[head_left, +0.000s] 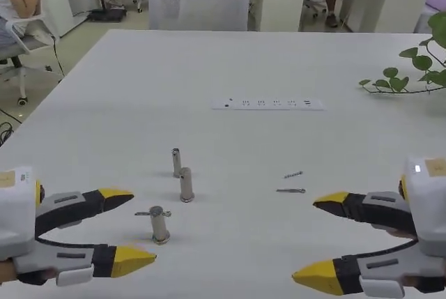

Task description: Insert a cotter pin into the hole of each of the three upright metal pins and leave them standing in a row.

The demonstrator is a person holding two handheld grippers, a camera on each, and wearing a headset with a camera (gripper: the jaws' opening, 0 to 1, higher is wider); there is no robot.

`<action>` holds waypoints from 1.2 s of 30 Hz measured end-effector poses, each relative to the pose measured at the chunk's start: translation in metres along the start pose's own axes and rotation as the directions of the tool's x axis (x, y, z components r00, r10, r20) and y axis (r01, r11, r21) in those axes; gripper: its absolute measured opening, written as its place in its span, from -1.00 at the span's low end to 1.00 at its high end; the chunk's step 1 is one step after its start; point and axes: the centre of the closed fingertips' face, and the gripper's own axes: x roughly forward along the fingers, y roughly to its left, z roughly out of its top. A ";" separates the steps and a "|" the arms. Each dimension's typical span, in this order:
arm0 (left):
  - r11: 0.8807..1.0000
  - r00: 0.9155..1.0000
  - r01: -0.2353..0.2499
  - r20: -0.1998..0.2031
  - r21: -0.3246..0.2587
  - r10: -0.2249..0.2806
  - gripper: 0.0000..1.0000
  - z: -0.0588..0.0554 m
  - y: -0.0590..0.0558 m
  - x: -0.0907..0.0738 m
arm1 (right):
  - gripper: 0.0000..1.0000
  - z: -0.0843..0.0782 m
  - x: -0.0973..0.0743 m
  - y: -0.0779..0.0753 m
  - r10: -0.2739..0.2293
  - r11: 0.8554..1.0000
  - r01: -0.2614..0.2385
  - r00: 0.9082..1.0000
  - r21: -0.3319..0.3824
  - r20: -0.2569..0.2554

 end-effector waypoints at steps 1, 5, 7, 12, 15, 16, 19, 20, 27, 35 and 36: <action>1.000 1.000 0.001 0.001 -0.009 -0.001 0.41 0.000 -0.004 -0.002 | 0.48 0.000 0.000 0.000 0.001 1.000 -0.001 1.000 0.001 0.001; 1.000 1.000 -0.004 0.004 -0.010 0.004 0.45 0.000 -0.013 -0.007 | 0.48 -0.002 0.000 0.001 0.003 1.000 -0.003 1.000 0.002 0.001; 1.000 1.000 -0.012 0.011 -0.016 0.012 0.49 0.002 -0.016 -0.009 | 0.48 -0.002 0.001 0.001 0.005 1.000 -0.005 1.000 0.002 0.001; 0.999 0.999 -0.027 0.028 -0.037 0.028 0.53 0.005 -0.022 -0.013 | 0.48 -0.003 0.002 0.002 0.009 1.000 -0.009 1.000 0.000 -0.001; 0.999 0.999 -0.030 0.037 -0.043 0.031 0.55 0.005 -0.028 -0.015 | 0.48 -0.003 0.003 0.003 0.013 1.000 -0.013 1.000 0.000 -0.001; 0.999 0.999 -0.030 0.038 -0.043 0.032 0.56 0.005 -0.031 -0.016 | 0.48 -0.004 0.003 0.003 0.014 1.000 -0.014 1.000 -0.001 -0.002; 0.999 0.999 -0.027 0.034 -0.046 0.029 0.58 0.003 -0.036 -0.016 | 0.48 -0.004 0.005 0.002 0.019 1.000 -0.019 1.000 -0.001 -0.006; 0.999 0.999 -0.026 0.033 -0.044 0.027 0.58 0.003 -0.038 -0.016 | 0.48 -0.004 0.006 0.002 0.020 1.000 -0.020 1.000 -0.001 -0.006; 0.999 0.999 -0.015 0.034 -0.047 0.016 0.57 0.002 -0.043 -0.015 | 0.48 -0.001 0.017 -0.001 0.031 0.999 -0.031 0.999 -0.014 -0.017; 0.999 0.999 -0.014 0.036 -0.052 0.015 0.55 0.000 -0.042 -0.015 | 0.46 0.009 0.035 -0.011 0.040 0.999 -0.041 0.999 -0.032 -0.022; 0.999 0.999 -0.015 0.034 -0.052 0.016 0.55 0.000 -0.042 -0.015 | 0.45 0.010 0.039 -0.012 0.044 0.998 -0.044 0.999 -0.037 -0.025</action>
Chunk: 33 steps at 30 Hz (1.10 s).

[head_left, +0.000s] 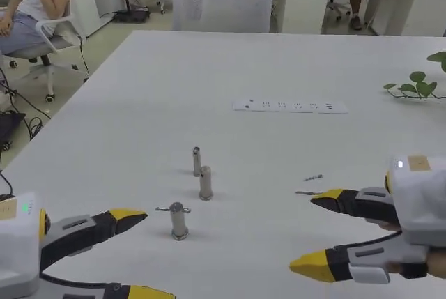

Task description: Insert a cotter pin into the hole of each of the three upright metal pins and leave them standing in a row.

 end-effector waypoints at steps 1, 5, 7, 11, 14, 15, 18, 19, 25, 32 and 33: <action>1.000 1.000 0.000 -0.001 -0.002 0.000 0.55 -0.001 0.000 0.000 | 0.44 0.001 0.003 -0.001 0.003 1.000 -0.003 1.000 -0.004 -0.001; 1.000 1.000 0.004 -0.003 -0.007 -0.004 0.53 -0.004 -0.004 0.001 | 0.39 0.010 0.020 -0.010 0.012 1.000 -0.013 1.000 -0.027 -0.006; 1.000 1.000 0.007 -0.005 -0.007 -0.007 0.53 -0.005 -0.007 0.001 | 0.36 0.014 0.030 -0.014 0.018 0.999 -0.019 1.000 -0.040 -0.012; 1.000 1.000 0.007 0.000 -0.012 -0.007 0.52 -0.005 -0.009 0.002 | 0.28 0.020 0.049 -0.022 0.025 0.998 -0.027 0.999 -0.055 -0.024; 1.000 1.000 0.002 0.008 -0.016 -0.002 0.52 -0.003 -0.010 0.001 | 0.23 0.025 0.061 -0.025 0.033 0.997 -0.034 0.999 -0.068 -0.026; 1.000 1.000 0.004 0.007 -0.015 -0.004 0.51 -0.003 -0.010 0.001 | 0.21 0.027 0.065 -0.025 0.037 0.997 -0.039 0.999 -0.069 -0.026; 1.000 1.000 0.002 0.009 -0.015 -0.002 0.51 -0.003 -0.011 0.001 | 0.17 0.033 0.078 -0.026 0.048 0.996 -0.049 0.999 -0.072 -0.024; 1.000 1.000 0.001 0.009 -0.015 -0.001 0.51 -0.003 -0.011 0.000 | 0.15 0.034 0.081 -0.027 0.049 0.996 -0.051 0.998 -0.072 -0.024; 1.000 1.000 0.000 0.011 -0.014 0.000 0.49 -0.003 -0.013 -0.001 | 0.02 0.043 0.102 -0.036 0.038 0.999 -0.038 0.999 -0.035 0.000; 1.000 1.000 -0.006 0.019 -0.019 0.006 0.49 -0.002 -0.012 -0.003 | -0.11 0.047 0.125 -0.047 0.020 1.000 -0.020 1.000 -0.005 0.014; 1.000 1.000 -0.006 0.020 -0.021 0.006 0.49 -0.001 -0.012 -0.003 | -0.11 0.047 0.127 -0.047 0.020 1.000 -0.020 1.000 -0.006 0.014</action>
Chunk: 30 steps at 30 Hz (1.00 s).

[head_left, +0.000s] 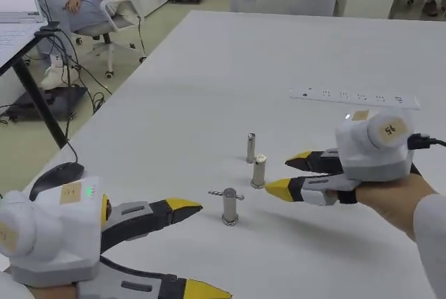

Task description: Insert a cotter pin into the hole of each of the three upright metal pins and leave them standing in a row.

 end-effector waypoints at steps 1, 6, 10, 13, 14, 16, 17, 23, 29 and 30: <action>1.000 1.000 0.001 0.004 -0.001 -0.001 0.50 0.001 0.000 0.000 | -0.11 0.000 0.002 0.000 0.001 1.000 -0.001 1.000 0.002 -0.001; 1.000 1.000 0.000 -0.004 0.001 0.000 0.50 -0.002 0.002 0.000 | -0.12 0.001 0.016 -0.001 0.014 1.000 -0.014 1.000 0.007 -0.003; 1.000 1.000 -0.008 -0.003 -0.005 0.008 0.52 -0.005 0.006 -0.003 | -0.18 0.003 0.023 -0.003 0.015 1.000 -0.015 1.000 -0.006 -0.005; 1.000 1.000 -0.015 -0.003 -0.008 0.015 0.52 -0.007 0.007 -0.005 | -0.23 0.006 0.028 -0.003 0.020 1.000 -0.020 1.000 -0.004 0.000; 1.000 1.000 -0.017 -0.004 -0.011 0.017 0.52 -0.008 0.007 -0.006 | -0.25 0.006 0.029 -0.002 0.021 1.000 -0.021 1.000 -0.007 0.001; 1.000 1.000 -0.020 -0.004 -0.014 0.020 0.53 -0.009 0.008 -0.007 | -0.29 0.008 0.031 0.001 0.026 1.000 -0.026 1.000 -0.015 0.003; 1.000 1.000 -0.023 -0.005 -0.015 0.023 0.53 -0.010 0.008 -0.008 | -0.31 0.008 0.033 0.002 0.028 0.999 -0.028 1.000 -0.021 0.001; 0.999 0.999 -0.035 -0.007 -0.015 0.035 0.52 -0.011 0.010 -0.010 | -0.42 0.009 0.039 0.005 0.031 0.999 -0.031 1.000 -0.040 -0.004; 0.999 0.999 -0.043 -0.007 -0.015 0.042 0.52 -0.010 0.011 -0.012 | -0.60 0.011 0.043 0.003 0.018 0.998 -0.019 1.000 -0.060 -0.006; 0.999 0.999 -0.043 -0.007 -0.015 0.043 0.52 -0.010 0.011 -0.013 | -0.65 0.010 0.043 0.000 0.012 0.998 -0.013 1.000 -0.063 -0.007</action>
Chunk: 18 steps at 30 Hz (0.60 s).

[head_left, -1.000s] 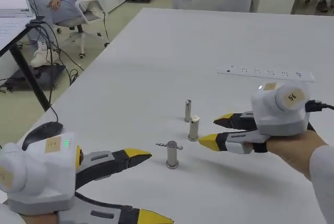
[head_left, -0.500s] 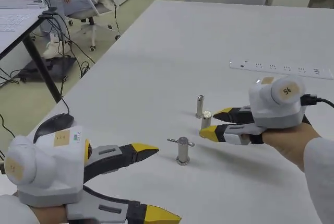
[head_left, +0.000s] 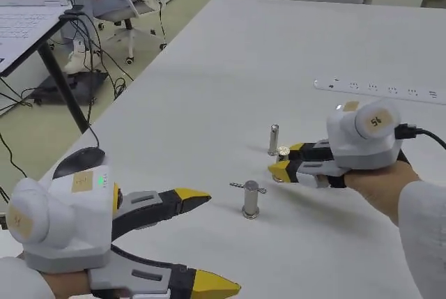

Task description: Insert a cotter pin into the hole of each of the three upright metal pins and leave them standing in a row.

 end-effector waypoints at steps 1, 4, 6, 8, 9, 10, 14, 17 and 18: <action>1.000 1.000 -0.001 0.000 0.000 0.001 0.51 0.000 0.000 0.000 | -0.69 0.000 -0.001 -0.003 -0.011 1.000 0.011 1.000 -0.006 -0.003; 1.000 1.000 -0.006 0.001 -0.001 0.006 0.51 0.000 0.001 -0.002 | -0.72 0.000 -0.002 0.000 -0.021 0.999 0.021 1.000 -0.036 -0.006; 1.000 1.000 -0.009 0.000 0.000 0.009 0.51 0.000 0.001 -0.003 | -0.73 0.000 -0.003 -0.001 -0.025 0.999 0.025 1.000 -0.030 -0.009; 1.000 1.000 -0.009 -0.001 0.000 0.009 0.51 0.001 0.001 -0.003 | -0.74 0.000 -0.005 -0.001 -0.034 0.999 0.033 0.999 -0.034 -0.014; 1.000 1.000 -0.010 0.000 0.002 0.010 0.51 0.001 0.001 -0.003 | -0.74 -0.001 -0.007 -0.001 -0.037 0.999 0.036 0.999 -0.038 -0.020; 1.000 1.000 -0.010 0.002 0.002 0.010 0.51 0.002 0.001 -0.003 | -0.74 -0.001 -0.008 -0.001 -0.039 0.998 0.038 0.999 -0.042 -0.022; 1.000 1.000 -0.010 0.006 0.006 0.010 0.51 0.005 0.002 -0.002 | -0.75 -0.006 -0.015 -0.001 -0.037 0.999 0.036 0.999 -0.030 -0.036; 1.000 1.000 -0.010 0.004 0.011 0.010 0.51 0.006 0.001 -0.001 | -0.76 -0.006 -0.023 0.001 -0.042 0.999 0.042 0.999 -0.021 -0.029; 1.000 1.000 -0.011 0.007 0.013 0.011 0.51 0.007 0.001 -0.001 | -0.76 -0.004 -0.026 0.002 -0.042 0.999 0.042 0.999 -0.016 -0.019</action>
